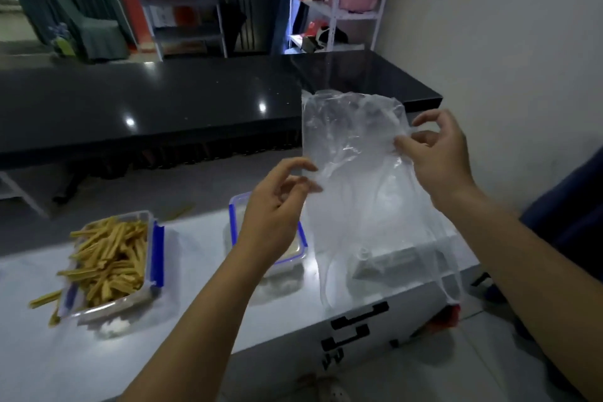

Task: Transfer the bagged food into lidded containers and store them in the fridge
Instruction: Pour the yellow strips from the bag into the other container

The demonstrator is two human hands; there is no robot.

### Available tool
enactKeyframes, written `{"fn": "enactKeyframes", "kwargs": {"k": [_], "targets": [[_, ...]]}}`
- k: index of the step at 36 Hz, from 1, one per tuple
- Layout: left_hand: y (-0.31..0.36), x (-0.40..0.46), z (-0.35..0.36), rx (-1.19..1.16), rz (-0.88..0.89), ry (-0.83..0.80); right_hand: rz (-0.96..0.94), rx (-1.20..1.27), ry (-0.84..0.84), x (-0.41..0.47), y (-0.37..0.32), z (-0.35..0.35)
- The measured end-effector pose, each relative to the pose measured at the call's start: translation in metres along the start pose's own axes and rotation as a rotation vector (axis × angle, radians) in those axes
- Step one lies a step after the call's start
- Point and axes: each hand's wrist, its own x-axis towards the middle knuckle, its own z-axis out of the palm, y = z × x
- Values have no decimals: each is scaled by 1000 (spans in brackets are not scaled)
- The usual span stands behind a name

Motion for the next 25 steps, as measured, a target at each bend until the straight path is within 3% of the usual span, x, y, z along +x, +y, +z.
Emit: {"fn": "enactKeyframes", "kwargs": {"k": [5,9,14,18,25], "targets": [[-25,53,73,350,-15,37,53,-114,-101,65,60,-24],[-64,80,125,598,-24,-82,79,-231,-229,93,114,-25],[-128,87,169,1081,-203,-353,-211,-808,-534,82,184,-17],[-168,85,189,1241,-352,-516,-282,-1128,-836,64,238,-13],[-184,89,200,1446,-376,-656,-227,-1189,-1001,61,275,-8]]}}
